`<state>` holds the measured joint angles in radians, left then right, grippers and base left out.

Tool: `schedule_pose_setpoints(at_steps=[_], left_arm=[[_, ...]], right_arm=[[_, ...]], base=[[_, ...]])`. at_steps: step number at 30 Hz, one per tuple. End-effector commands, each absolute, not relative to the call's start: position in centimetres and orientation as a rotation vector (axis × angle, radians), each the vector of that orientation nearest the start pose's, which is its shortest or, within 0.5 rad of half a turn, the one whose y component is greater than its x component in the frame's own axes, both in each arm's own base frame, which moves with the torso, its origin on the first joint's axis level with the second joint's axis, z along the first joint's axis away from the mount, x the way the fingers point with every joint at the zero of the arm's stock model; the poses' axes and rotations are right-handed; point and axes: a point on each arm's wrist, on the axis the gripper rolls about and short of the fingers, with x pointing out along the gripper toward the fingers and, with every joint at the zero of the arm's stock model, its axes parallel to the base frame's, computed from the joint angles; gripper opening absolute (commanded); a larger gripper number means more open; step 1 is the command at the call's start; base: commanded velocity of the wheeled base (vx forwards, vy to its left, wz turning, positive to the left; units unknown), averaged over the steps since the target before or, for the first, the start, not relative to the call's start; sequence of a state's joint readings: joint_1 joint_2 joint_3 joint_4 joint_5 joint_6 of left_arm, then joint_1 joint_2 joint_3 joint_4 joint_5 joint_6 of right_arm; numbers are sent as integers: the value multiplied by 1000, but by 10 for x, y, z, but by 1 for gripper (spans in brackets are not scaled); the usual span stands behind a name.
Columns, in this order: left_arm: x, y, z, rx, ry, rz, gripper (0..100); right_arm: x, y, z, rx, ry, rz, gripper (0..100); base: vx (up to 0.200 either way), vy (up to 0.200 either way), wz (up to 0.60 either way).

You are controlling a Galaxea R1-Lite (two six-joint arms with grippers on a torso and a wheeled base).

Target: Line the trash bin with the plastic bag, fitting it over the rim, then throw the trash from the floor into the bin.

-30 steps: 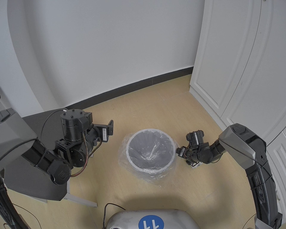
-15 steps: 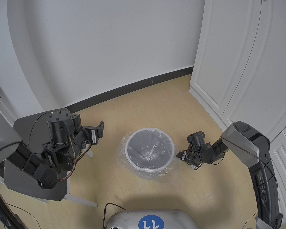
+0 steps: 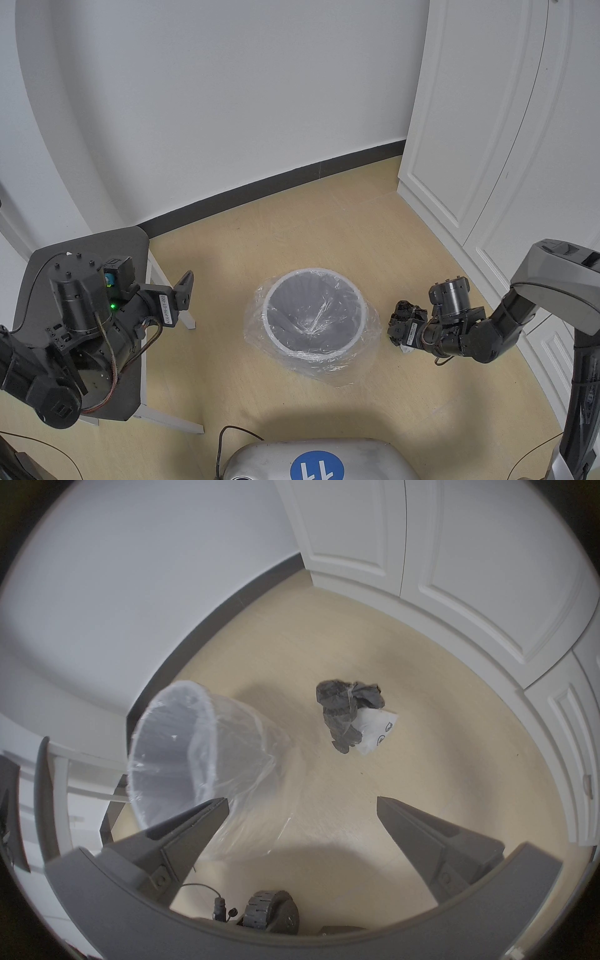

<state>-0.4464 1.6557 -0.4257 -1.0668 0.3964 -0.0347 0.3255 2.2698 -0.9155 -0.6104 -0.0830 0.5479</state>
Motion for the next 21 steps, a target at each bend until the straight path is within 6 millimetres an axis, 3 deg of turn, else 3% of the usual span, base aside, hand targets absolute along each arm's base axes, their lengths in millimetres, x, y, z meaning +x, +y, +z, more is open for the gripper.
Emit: schedule_pose_setpoints(at_steps=[1,5,12,17,21], left_arm=[[208,-92,153,-17,114,-57,100],[203,-86,157,-28,98,-44,100],[185,-69,164,-43,69,-73,100],[172,-62,166,-55,49,-141,100],[168,-60,164,-59,53,-205,100]], right_arm=[[327,110,46,350,667,67,100],[314,105,58,348,639,76,100],[288,85,97,350,542,74,100],[268,67,127,263,436,74,100],[255,63,136,187,397,47,100]], base=[[0,0,0],[0,0,0],[0,0,0],[0,0,0],[0,0,0]])
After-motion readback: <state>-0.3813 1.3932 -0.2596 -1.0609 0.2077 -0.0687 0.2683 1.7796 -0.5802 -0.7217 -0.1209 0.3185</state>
